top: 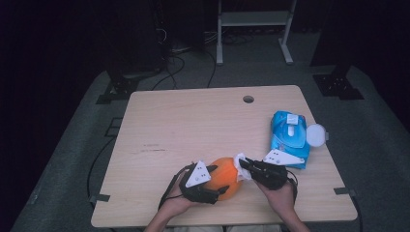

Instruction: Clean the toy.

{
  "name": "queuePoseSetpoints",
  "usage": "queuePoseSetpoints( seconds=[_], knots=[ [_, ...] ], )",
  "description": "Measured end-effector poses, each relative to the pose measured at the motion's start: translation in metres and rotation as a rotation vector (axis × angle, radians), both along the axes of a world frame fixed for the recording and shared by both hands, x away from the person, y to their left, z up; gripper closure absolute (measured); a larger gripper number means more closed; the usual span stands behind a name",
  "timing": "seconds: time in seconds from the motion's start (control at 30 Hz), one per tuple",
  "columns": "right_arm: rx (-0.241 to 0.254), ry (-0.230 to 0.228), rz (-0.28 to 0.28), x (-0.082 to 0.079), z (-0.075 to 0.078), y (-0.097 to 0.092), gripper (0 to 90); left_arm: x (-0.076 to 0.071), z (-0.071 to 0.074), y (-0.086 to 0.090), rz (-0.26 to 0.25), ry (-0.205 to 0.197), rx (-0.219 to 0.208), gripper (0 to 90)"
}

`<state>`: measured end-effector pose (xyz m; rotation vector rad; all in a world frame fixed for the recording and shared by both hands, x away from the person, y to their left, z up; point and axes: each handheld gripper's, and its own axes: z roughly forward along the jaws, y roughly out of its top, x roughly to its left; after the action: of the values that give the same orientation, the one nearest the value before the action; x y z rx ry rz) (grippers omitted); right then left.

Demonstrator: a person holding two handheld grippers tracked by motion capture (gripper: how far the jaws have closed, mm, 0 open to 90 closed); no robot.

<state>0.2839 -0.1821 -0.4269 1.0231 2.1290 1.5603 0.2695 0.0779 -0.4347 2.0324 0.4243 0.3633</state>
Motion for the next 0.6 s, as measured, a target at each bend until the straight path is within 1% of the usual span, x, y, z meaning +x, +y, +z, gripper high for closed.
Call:
queuePoseSetpoints(
  seconds=[0.03, 0.07, 0.1, 0.13, 0.2, 0.23, 0.3, 0.37, 0.43, 0.5, 0.6],
  knots=[
    [-0.001, -0.001, -0.001, -0.001, 0.001, 0.000, 82.9, 0.000, 0.000, -0.001, -0.002, -0.001, 0.003, 26.1],
    [-0.010, -0.011, 0.003, -0.003, 0.002, 0.002, 82.9, 0.000, 0.000, -0.001, -0.004, -0.004, 0.007, 25.9],
    [-0.022, -0.028, 0.015, -0.007, 0.005, 0.006, 82.8, -0.001, 0.000, -0.002, -0.010, -0.004, 0.006, 25.8],
    [-0.027, -0.045, 0.040, -0.010, 0.009, 0.011, 82.8, -0.001, 0.000, -0.002, -0.016, -0.009, 0.010, 25.8],
    [-0.063, -0.078, 0.060, -0.013, 0.012, 0.018, 82.8, -0.003, 0.000, -0.003, -0.018, -0.018, 0.022, 25.8],
    [-0.072, -0.081, 0.058, -0.013, 0.013, 0.018, 82.8, -0.003, 0.000, -0.003, -0.019, -0.019, 0.022, 25.8],
    [-0.061, -0.067, 0.035, -0.008, 0.010, 0.012, 82.9, -0.003, 0.000, -0.003, -0.027, -0.019, 0.022, 26.0],
    [-0.069, -0.053, 0.012, -0.004, 0.007, 0.005, 82.9, -0.003, 0.000, -0.004, -0.031, -0.018, 0.017, 26.0],
    [-0.057, -0.040, 0.002, -0.004, 0.006, 0.001, 82.9, -0.003, -0.001, -0.005, -0.034, -0.017, 0.016, 26.0],
    [-0.064, -0.052, 0.023, -0.010, 0.009, 0.007, 82.9, -0.003, -0.001, -0.005, -0.033, -0.017, 0.017, 25.7],
    [-0.067, -0.075, 0.082, -0.016, 0.012, 0.018, 82.8, -0.003, -0.002, -0.004, -0.031, -0.010, 0.013, 25.4]
  ],
)
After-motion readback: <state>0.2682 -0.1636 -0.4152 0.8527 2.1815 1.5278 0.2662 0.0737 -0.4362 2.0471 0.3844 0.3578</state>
